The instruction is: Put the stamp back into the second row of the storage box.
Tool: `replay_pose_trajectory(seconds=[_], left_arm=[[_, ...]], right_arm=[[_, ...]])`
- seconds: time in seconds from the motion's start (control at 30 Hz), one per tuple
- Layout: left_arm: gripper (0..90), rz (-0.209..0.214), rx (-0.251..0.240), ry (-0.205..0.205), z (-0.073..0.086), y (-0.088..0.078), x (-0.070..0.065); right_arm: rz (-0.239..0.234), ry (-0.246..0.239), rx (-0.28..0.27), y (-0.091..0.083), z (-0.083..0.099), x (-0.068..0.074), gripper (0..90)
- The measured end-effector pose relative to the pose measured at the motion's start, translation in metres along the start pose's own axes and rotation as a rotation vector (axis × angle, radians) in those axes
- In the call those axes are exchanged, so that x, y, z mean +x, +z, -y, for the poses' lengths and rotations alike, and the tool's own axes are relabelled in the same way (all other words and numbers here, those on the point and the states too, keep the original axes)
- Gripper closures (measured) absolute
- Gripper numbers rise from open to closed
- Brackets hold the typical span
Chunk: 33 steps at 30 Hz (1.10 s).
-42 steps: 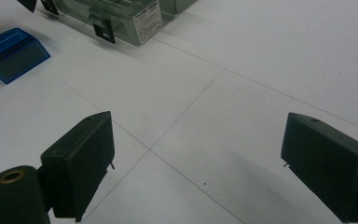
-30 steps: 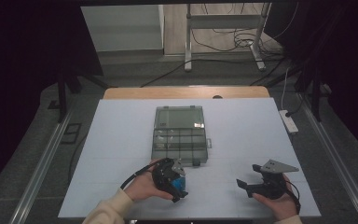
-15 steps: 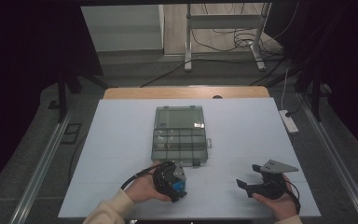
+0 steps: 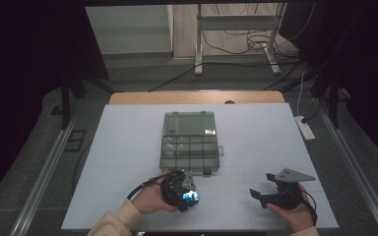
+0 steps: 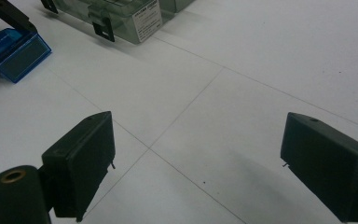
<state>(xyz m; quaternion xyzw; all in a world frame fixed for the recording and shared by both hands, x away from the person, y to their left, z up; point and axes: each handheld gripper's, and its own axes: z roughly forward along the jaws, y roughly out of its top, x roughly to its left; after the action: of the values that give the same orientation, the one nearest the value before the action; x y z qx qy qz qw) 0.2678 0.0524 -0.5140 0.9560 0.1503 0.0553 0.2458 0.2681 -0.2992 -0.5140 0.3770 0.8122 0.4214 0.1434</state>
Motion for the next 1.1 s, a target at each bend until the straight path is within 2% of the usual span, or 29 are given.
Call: replay_pose_trajectory(seconds=[0.33,0.73,1.1], left_arm=[[40.7,-0.008,-0.044,-0.032,-0.001,-0.012,0.0],[40.7,-0.029,-0.097,-0.033,-0.004,-0.029,-0.001],[40.8,-0.066,-0.145,-0.033,-0.005,-0.045,-0.002]], right_arm=[[0.001,0.001,-0.001,0.0,0.0,0.0,10.0],[0.001,0.0,-0.001,0.0,0.0,0.0,10.0],[0.0,0.001,-0.002,0.0,0.0,0.0,10.0]])
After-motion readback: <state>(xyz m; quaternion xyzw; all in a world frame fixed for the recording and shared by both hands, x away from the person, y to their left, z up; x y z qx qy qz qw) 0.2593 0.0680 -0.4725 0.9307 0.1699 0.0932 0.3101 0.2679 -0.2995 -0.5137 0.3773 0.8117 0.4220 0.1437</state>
